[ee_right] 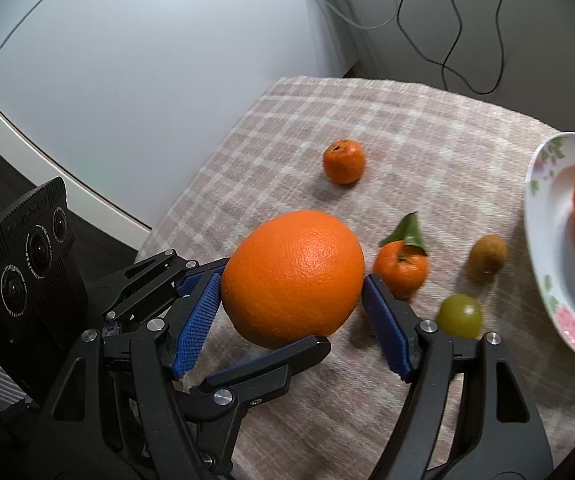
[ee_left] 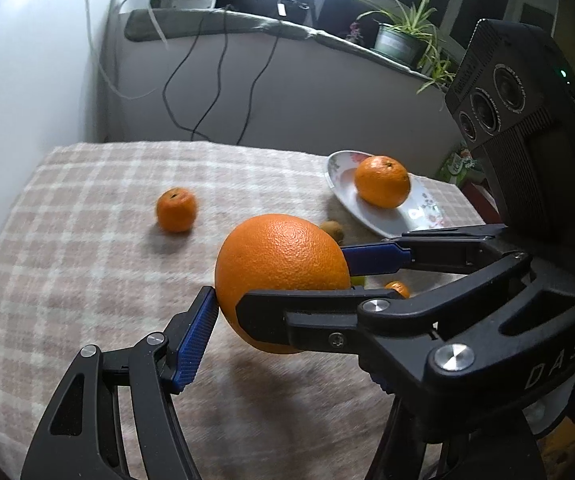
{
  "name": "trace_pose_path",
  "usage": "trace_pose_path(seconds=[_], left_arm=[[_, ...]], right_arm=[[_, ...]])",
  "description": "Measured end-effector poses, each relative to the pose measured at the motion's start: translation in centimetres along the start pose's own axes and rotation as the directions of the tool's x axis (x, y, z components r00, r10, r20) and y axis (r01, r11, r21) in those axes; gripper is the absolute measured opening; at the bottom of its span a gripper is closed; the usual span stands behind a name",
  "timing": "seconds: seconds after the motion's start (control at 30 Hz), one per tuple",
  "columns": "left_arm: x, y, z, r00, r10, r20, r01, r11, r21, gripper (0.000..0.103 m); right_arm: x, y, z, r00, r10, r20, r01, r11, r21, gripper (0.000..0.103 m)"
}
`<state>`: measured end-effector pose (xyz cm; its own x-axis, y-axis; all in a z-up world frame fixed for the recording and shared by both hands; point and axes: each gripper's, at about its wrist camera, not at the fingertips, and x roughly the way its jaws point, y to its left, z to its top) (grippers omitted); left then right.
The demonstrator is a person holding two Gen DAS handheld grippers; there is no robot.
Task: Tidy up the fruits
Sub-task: 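Lift the second orange with the right gripper and carry it toward the plate, then lower the orange beside the first one on the plate and open the right gripper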
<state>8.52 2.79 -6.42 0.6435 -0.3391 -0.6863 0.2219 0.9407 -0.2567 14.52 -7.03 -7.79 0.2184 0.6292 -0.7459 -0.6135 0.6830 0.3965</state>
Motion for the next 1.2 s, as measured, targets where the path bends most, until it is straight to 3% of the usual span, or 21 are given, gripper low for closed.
trace_pose_path(seconds=[0.37, 0.7, 1.2], left_arm=[[3.0, -5.6, 3.1, 0.997, -0.073, -0.003, 0.073, 0.993, 0.095, 0.066], [7.5, -10.5, 5.4, 0.989, -0.140, -0.053, 0.147, 0.976, 0.163, 0.066], [10.9, -13.9, 6.5, 0.987, -0.129, -0.095, 0.148, 0.963, 0.224, 0.066]], right_arm=[[-5.6, -5.1, -0.4, 0.994, -0.069, 0.087, 0.062, 0.995, 0.077, 0.075], [-9.6, -11.4, -1.4, 0.982, -0.131, 0.135, 0.107, 0.979, 0.172, 0.075], [-10.6, -16.2, -2.0, 0.977, -0.151, 0.153, 0.116, 0.969, 0.219, 0.075]])
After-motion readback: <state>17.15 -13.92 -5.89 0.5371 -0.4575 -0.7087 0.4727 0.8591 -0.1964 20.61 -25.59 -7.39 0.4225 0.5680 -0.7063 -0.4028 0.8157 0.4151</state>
